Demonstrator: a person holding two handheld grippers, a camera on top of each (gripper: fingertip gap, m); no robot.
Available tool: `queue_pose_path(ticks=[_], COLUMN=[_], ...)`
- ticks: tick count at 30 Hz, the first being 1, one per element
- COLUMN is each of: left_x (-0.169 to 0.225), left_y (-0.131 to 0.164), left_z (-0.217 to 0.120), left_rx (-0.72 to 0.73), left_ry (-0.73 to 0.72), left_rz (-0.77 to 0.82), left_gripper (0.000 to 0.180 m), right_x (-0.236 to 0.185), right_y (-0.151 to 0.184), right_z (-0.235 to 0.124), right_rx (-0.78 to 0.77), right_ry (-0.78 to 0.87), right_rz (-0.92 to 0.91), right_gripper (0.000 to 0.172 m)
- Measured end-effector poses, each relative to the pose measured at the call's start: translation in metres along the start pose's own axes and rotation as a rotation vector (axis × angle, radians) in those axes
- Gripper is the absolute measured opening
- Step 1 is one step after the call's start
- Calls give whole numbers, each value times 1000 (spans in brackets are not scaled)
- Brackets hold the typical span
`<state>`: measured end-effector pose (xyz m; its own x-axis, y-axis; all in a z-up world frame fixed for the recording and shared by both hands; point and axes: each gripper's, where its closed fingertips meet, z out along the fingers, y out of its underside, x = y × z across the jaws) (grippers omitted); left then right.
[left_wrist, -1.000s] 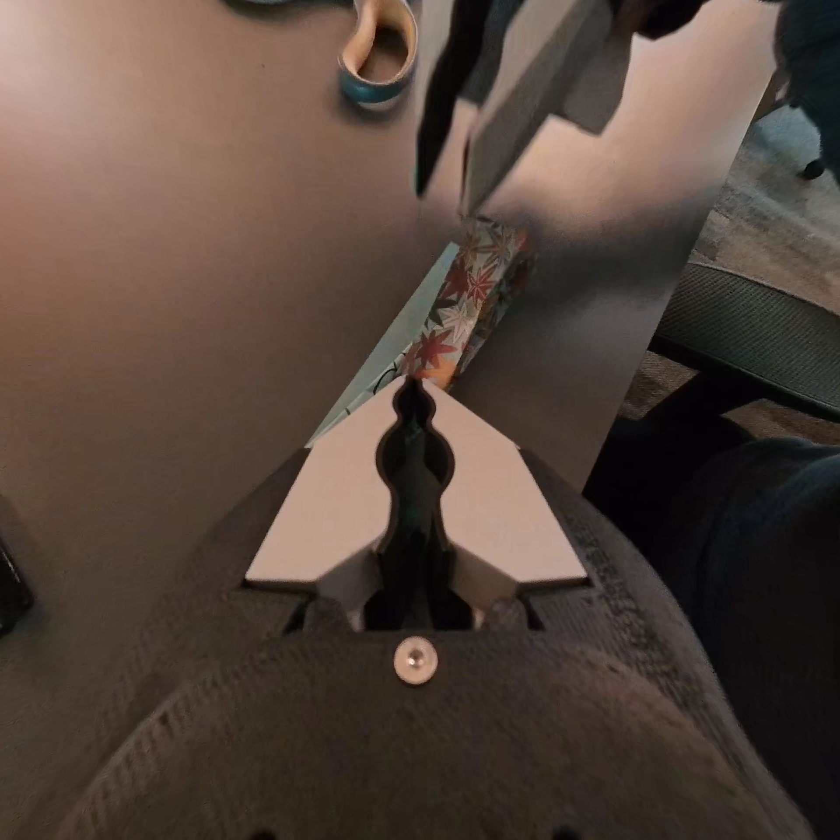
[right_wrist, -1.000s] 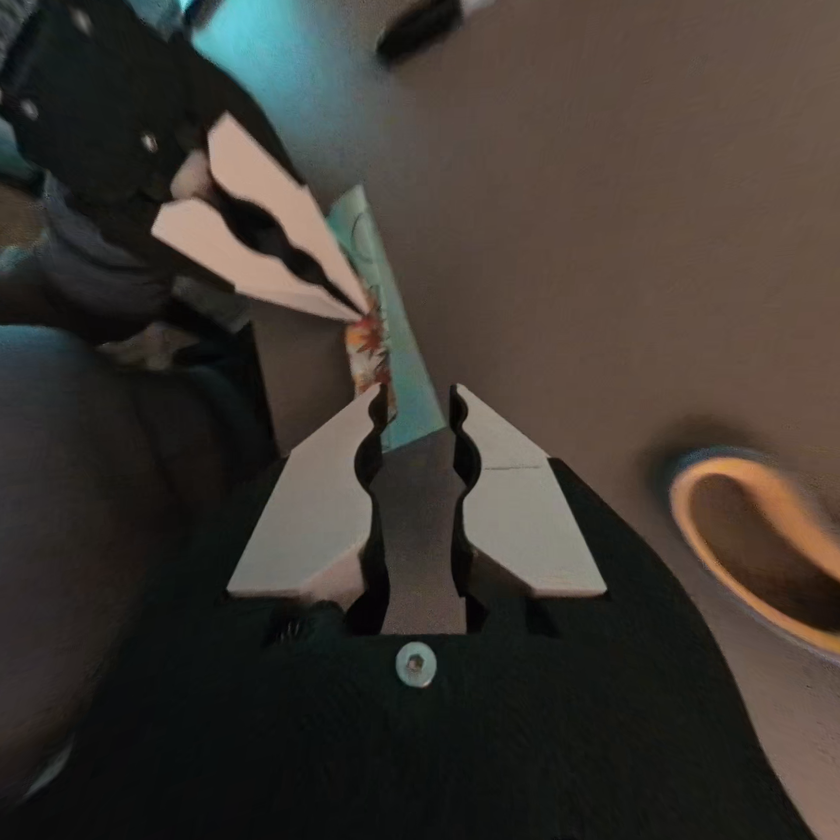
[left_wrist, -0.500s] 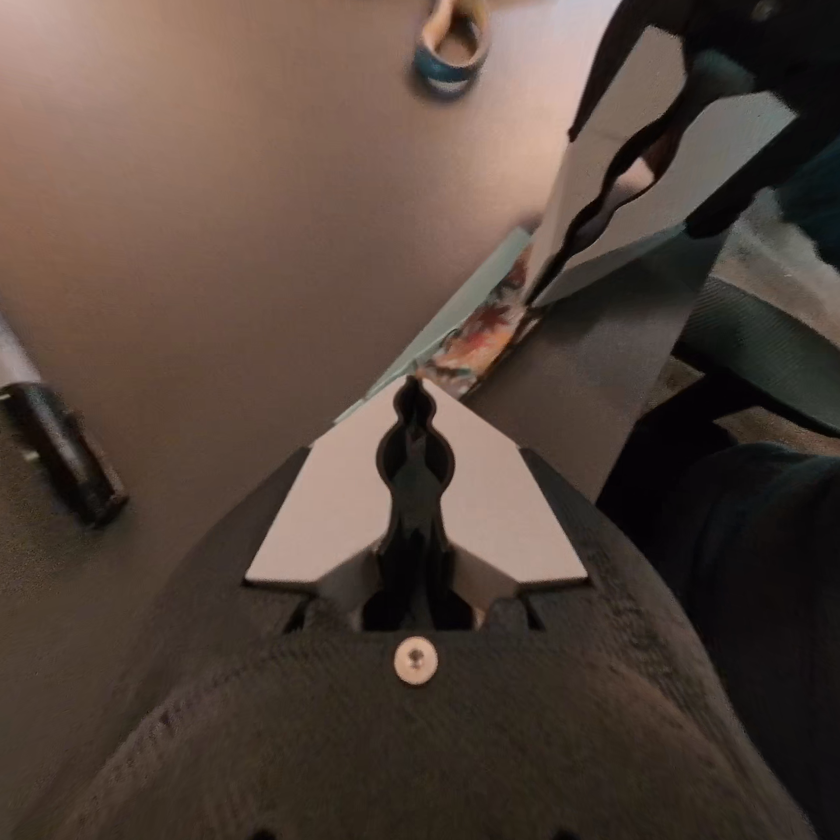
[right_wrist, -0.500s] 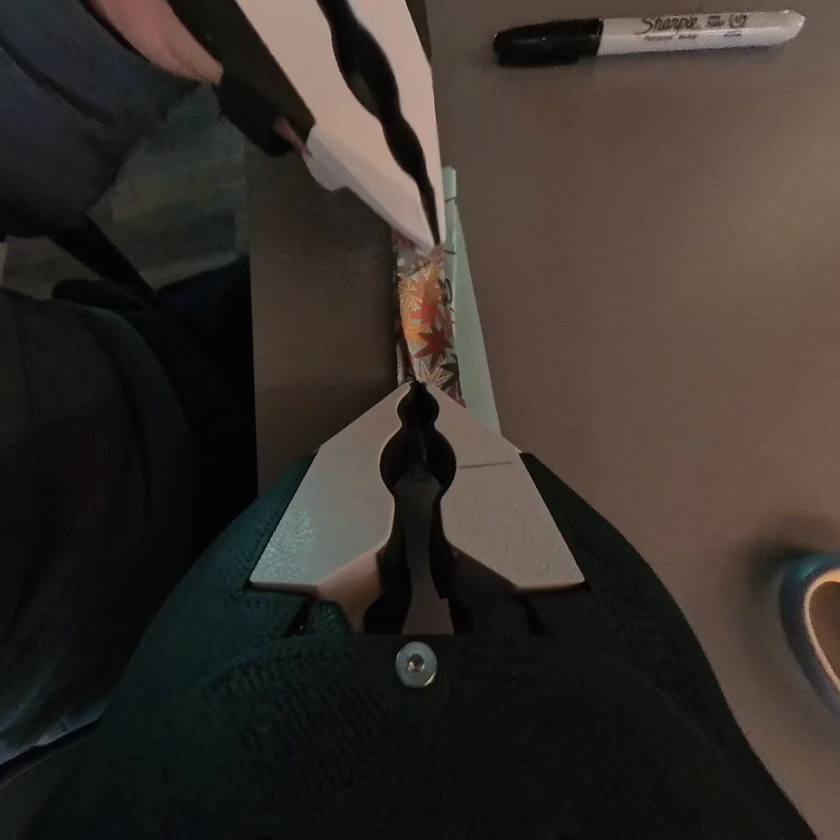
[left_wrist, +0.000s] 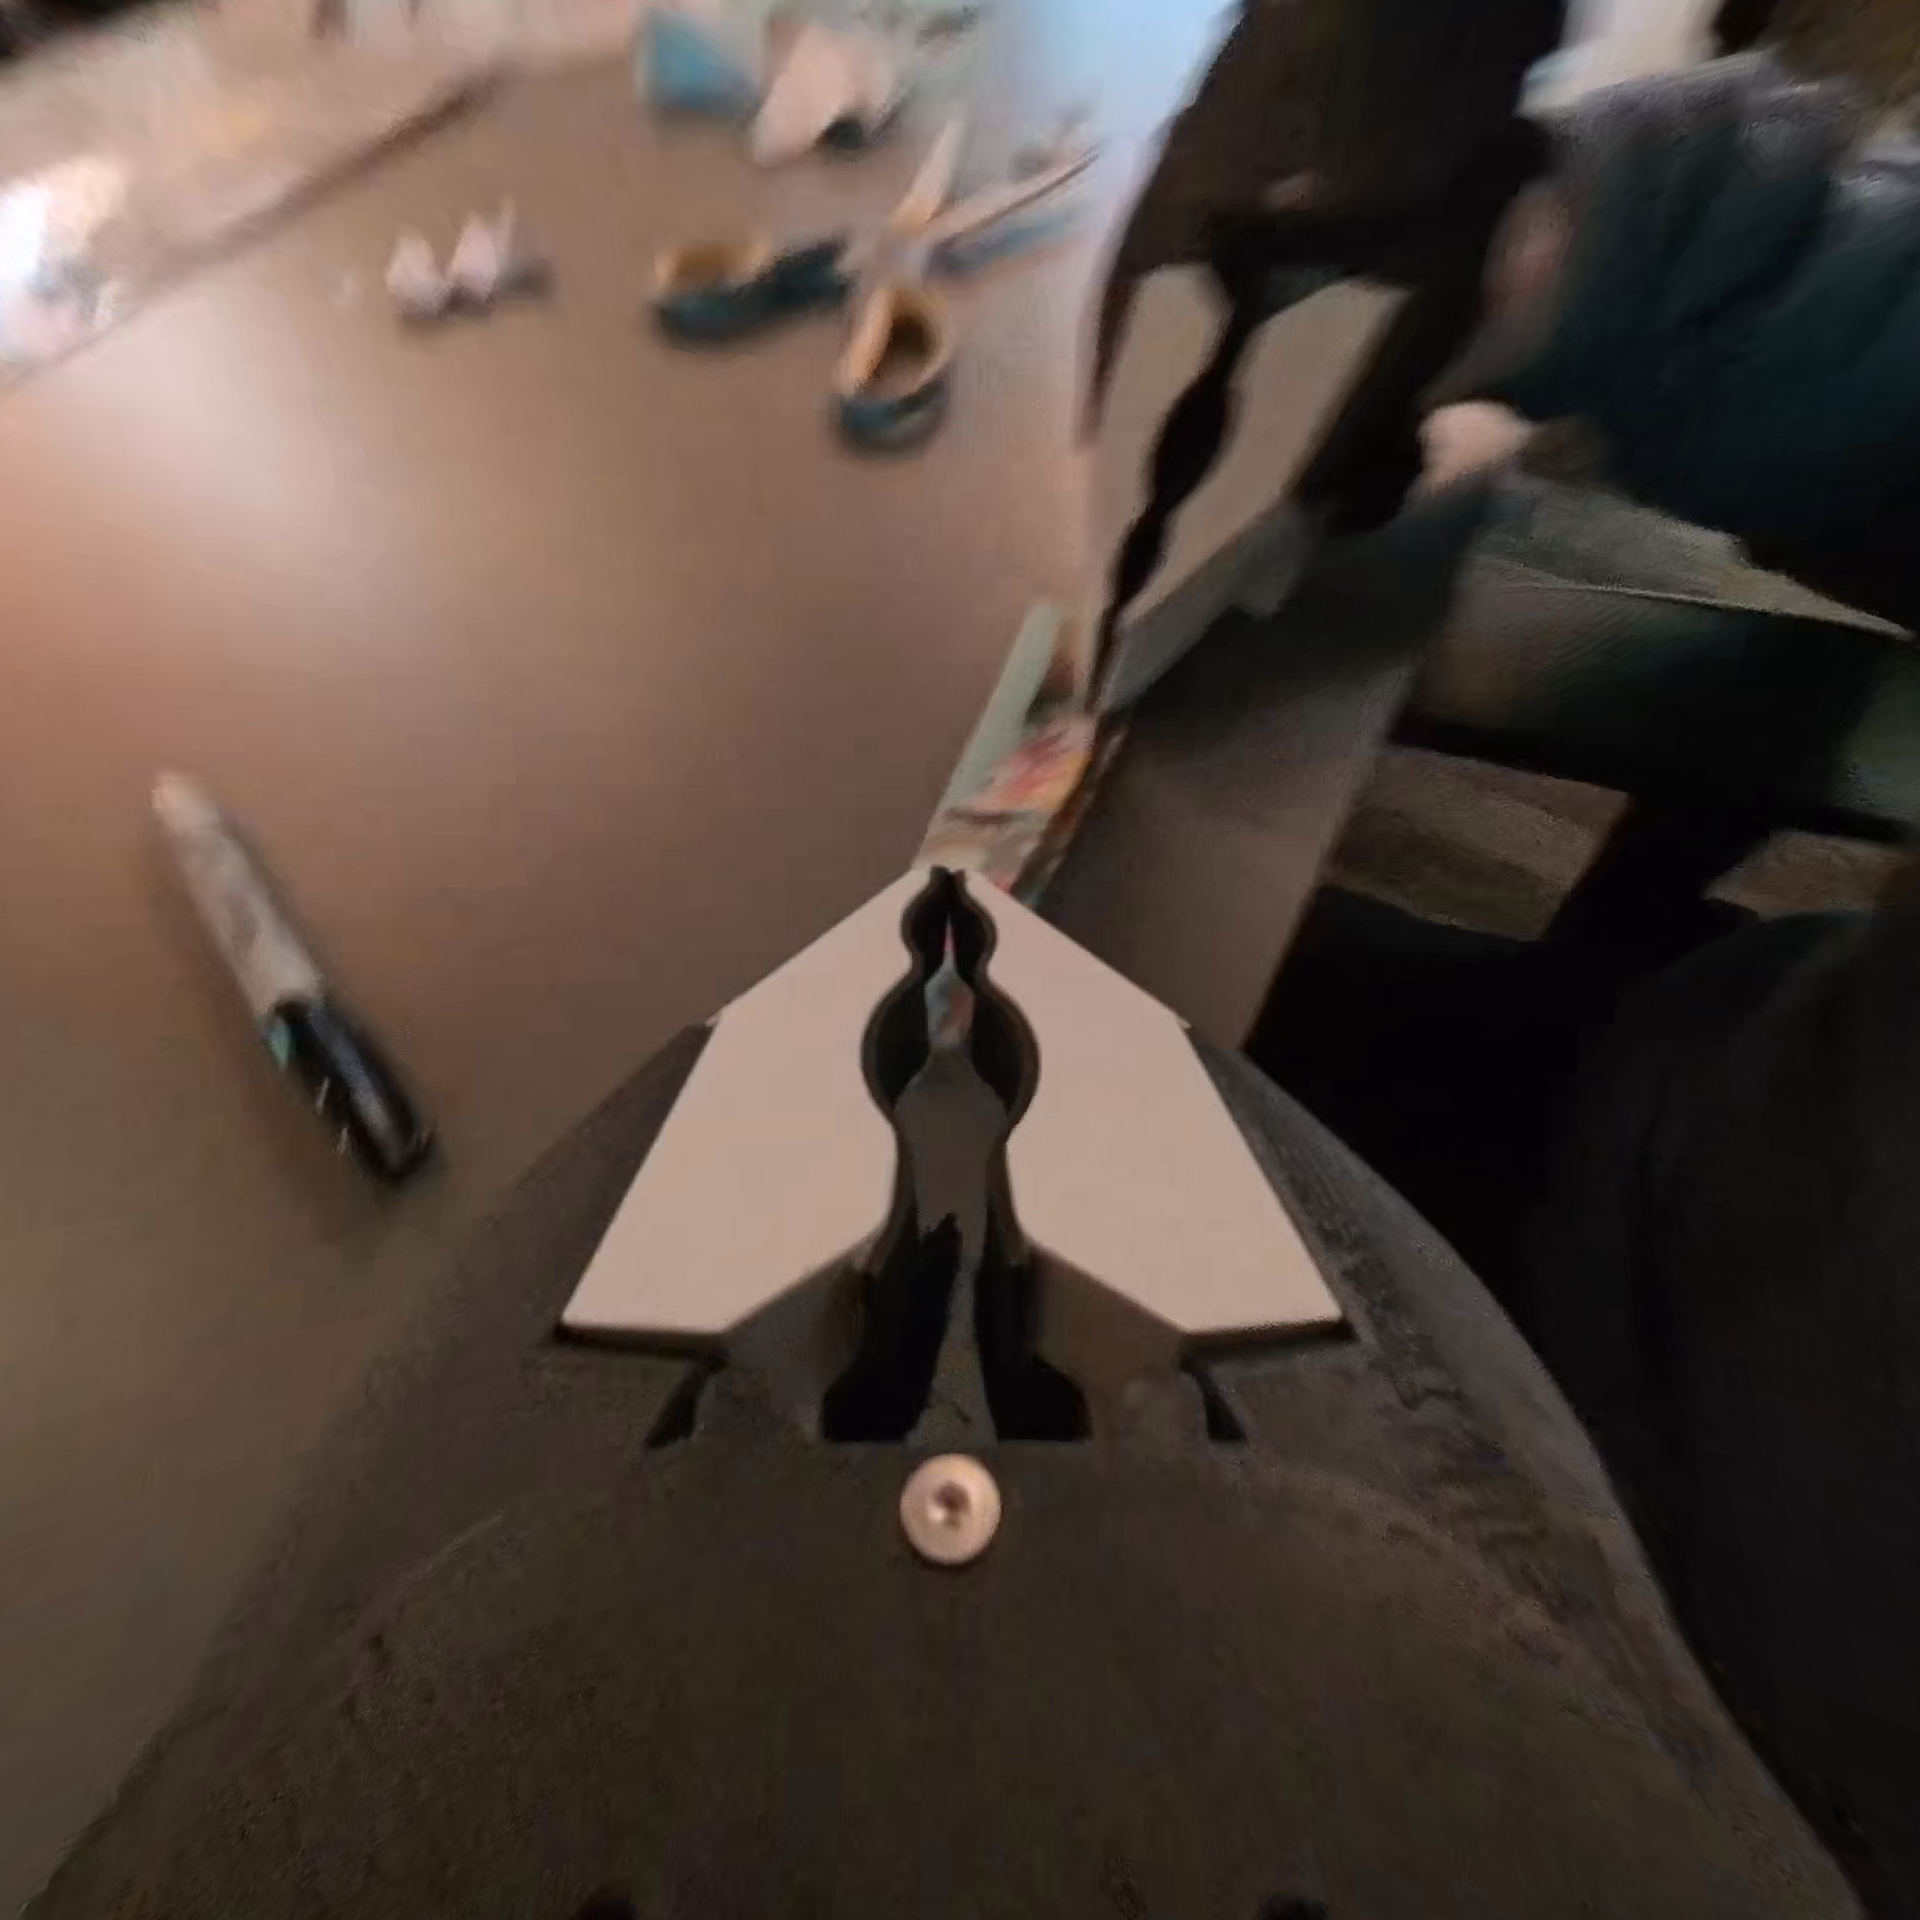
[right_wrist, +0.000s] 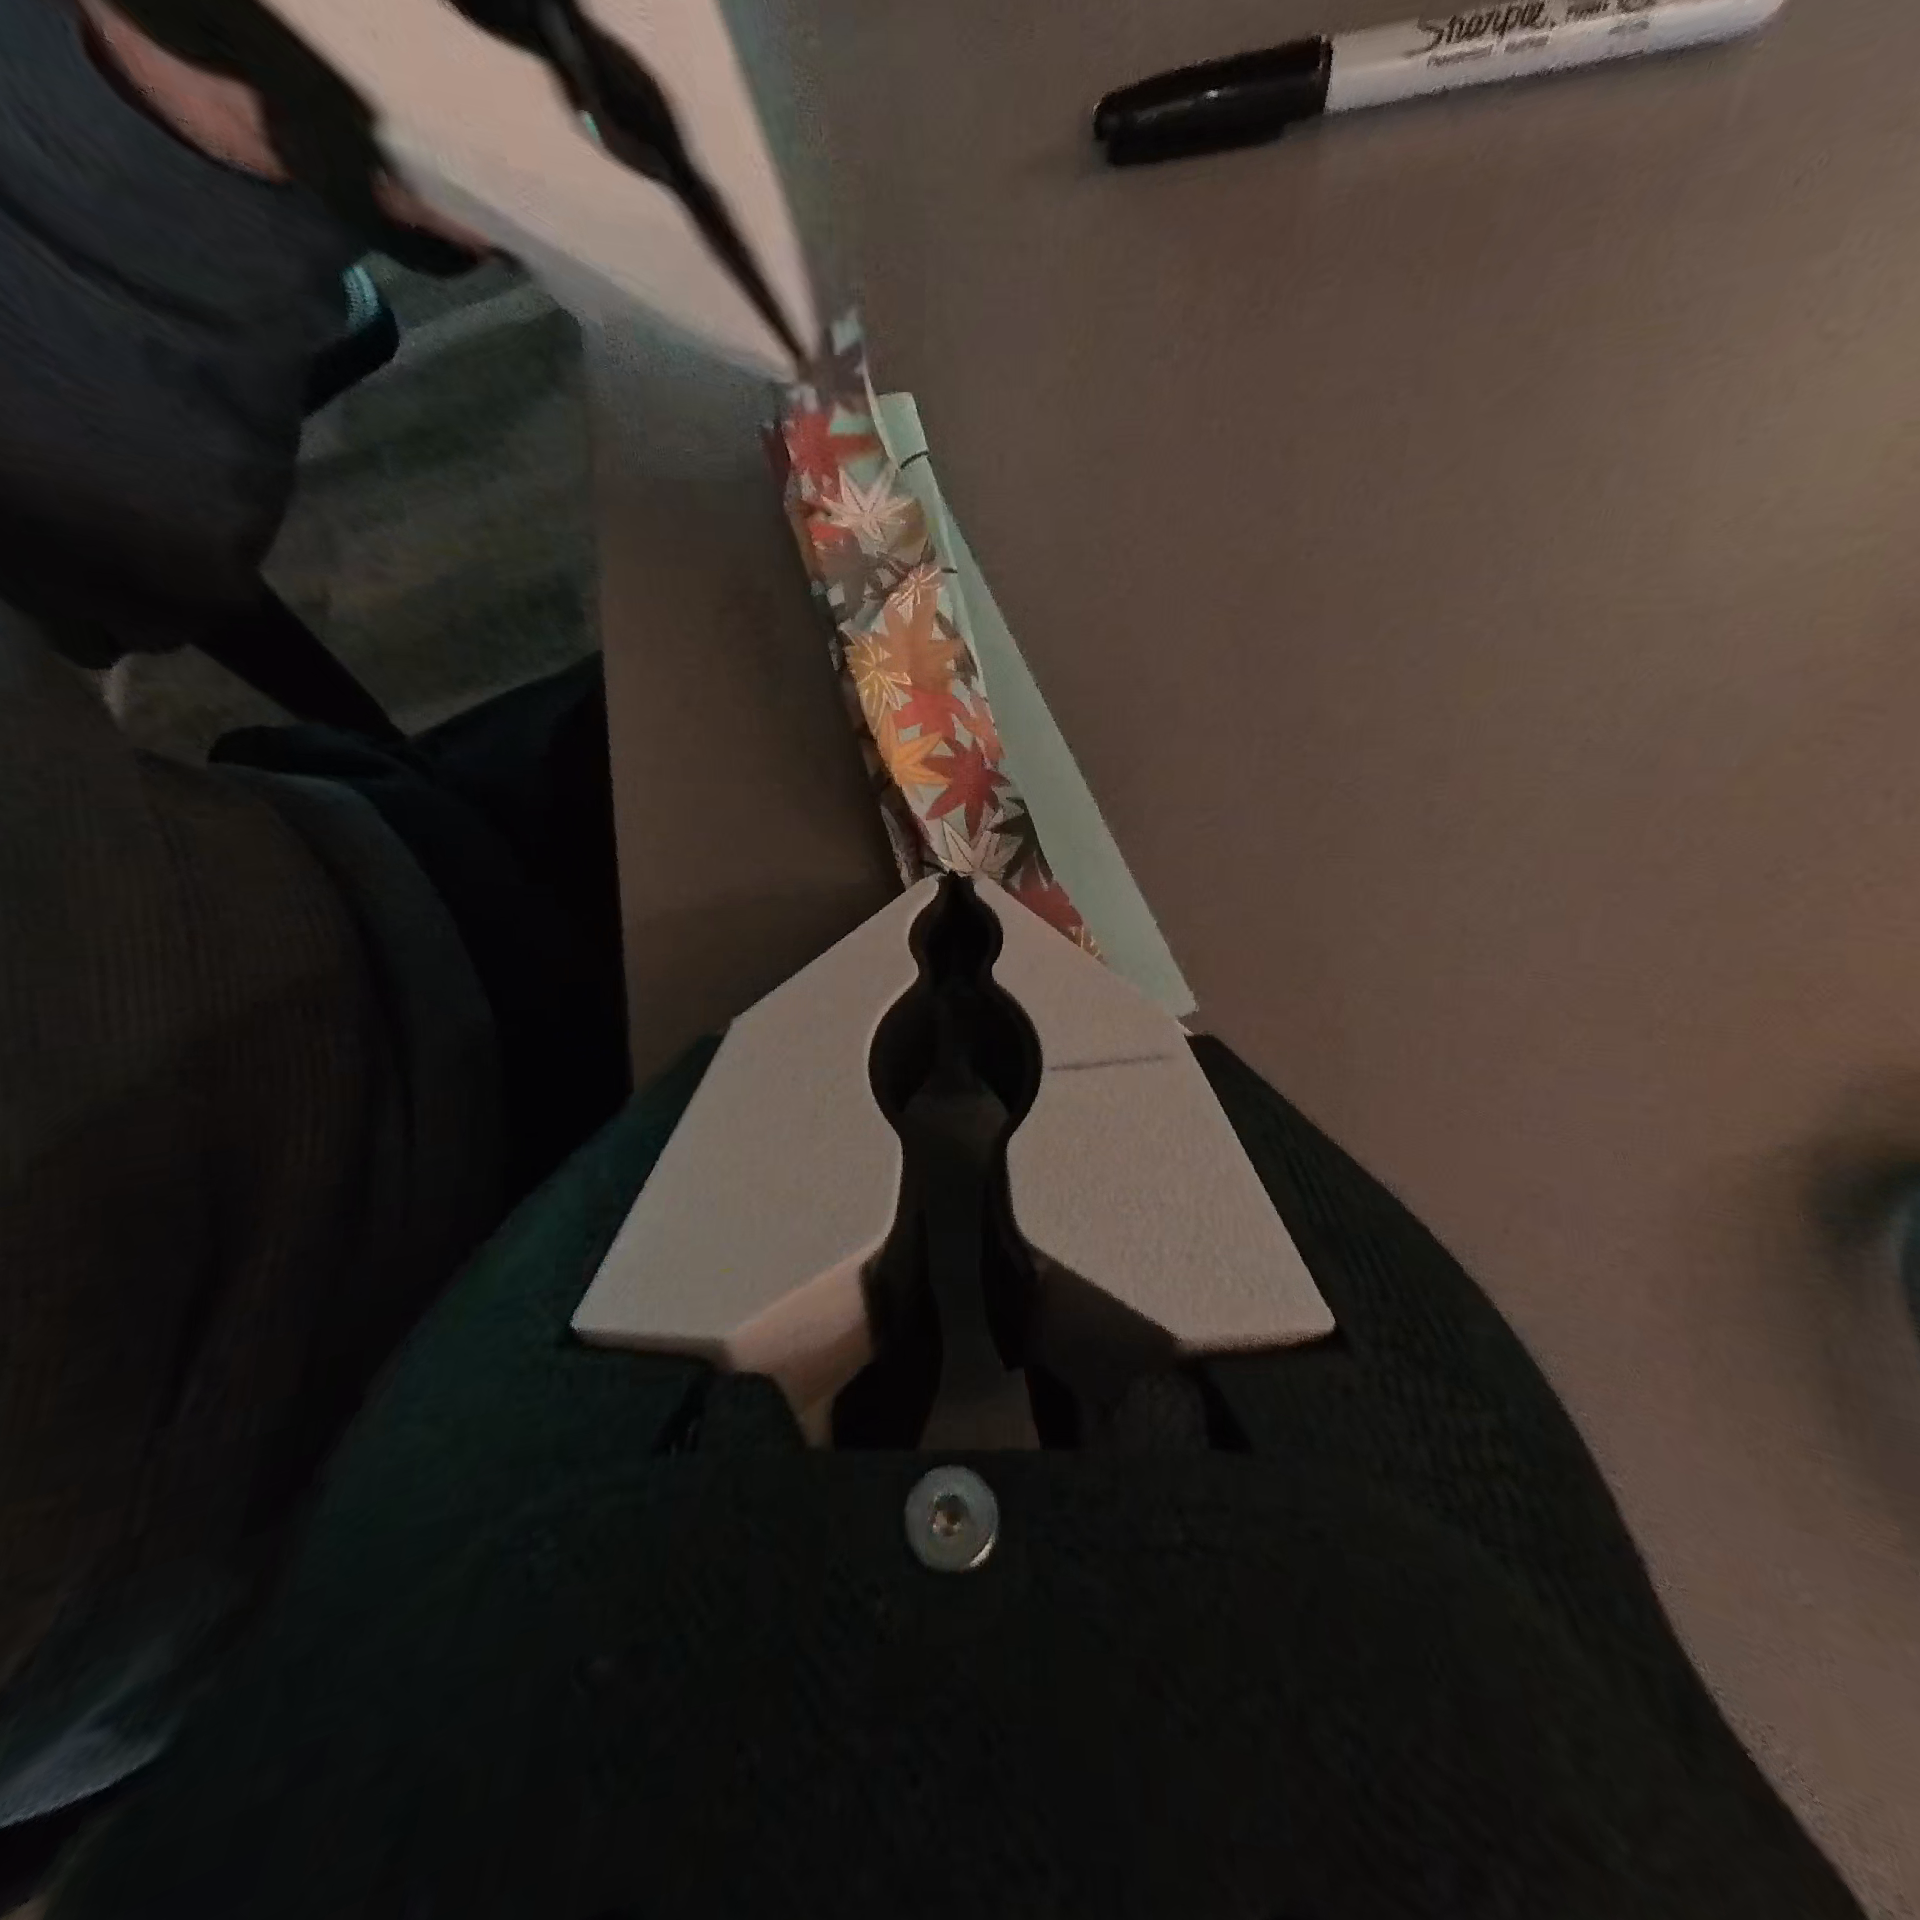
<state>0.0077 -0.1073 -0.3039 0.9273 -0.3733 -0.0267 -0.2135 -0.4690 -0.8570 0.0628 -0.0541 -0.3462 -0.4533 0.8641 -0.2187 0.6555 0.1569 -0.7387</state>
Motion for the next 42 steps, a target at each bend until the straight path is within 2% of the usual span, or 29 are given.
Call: queue_pose_path(ticks=[1,2,5,6,8,9,12,15,18,21,24,26,28,32,36,37,38,40,41,42], left_x=[15,31,49,49,41,41,46,56,64,70,60,56,50,43,47,48,49,47,46,43], left_y=[-6,-4,23,33,48,49,47,44,43,41,37,33,26,18,6,4,3,1,-4,-9], left_z=[1,4,26,33,43,47,43,34,26,19,14,11,8,6,5,5,4,2,1,-1], left_rx=[29,19,-167,-231,-322,-316,-320,-294,-240,-200,-173,-162,-152,-202,-186,-177,-165,-144,-110,-65], left_ry=[51,102,88,56,-37,-62,-81,-87,-103,-84,-91,-66,-61,-96,-73,-66,-58,-56,-67,-94], left_rz=[80,160,341,394,447,457,451,445,451,383,235,168,141,258,319,323,324,307,300,302], left_gripper=[15,49,88,89,79,82,70,44,22,4,0,0,0,0,0,0,0,0,0,6], right_x=[-3,-7,-19,-22,-24,-23,-23,-31,-43,-55,-61,-59,-52,-43,-20,-14,-9,-4,-4,-4], right_y=[2,4,10,12,15,16,17,20,24,19,1,-11,-18,-34,-26,-25,-26,-30,-32,-33], right_z=[-1,-2,-6,-8,-10,-11,-14,-16,-18,-24,-34,-41,-45,-46,-30,-29,-30,-36,-38,-40], right_rx=[-5,-14,-36,-40,-40,-38,-19,-2,15,89,222,267,232,114,-165,-212,-235,-231,-216,-210], right_ry=[-12,-33,-100,-111,-110,-91,5,46,13,-7,50,171,321,527,647,674,700,725,714,697], right_rz=[11,28,85,97,105,98,-4,-59,-53,-108,-232,-386,-553,-829,-1023,-1056,-1075,-1081,-1059,-1019], right_gripper=[0,0,0,0,0,0,0,0,0,3,50,63,67,72,85,85,73,22,6,0])
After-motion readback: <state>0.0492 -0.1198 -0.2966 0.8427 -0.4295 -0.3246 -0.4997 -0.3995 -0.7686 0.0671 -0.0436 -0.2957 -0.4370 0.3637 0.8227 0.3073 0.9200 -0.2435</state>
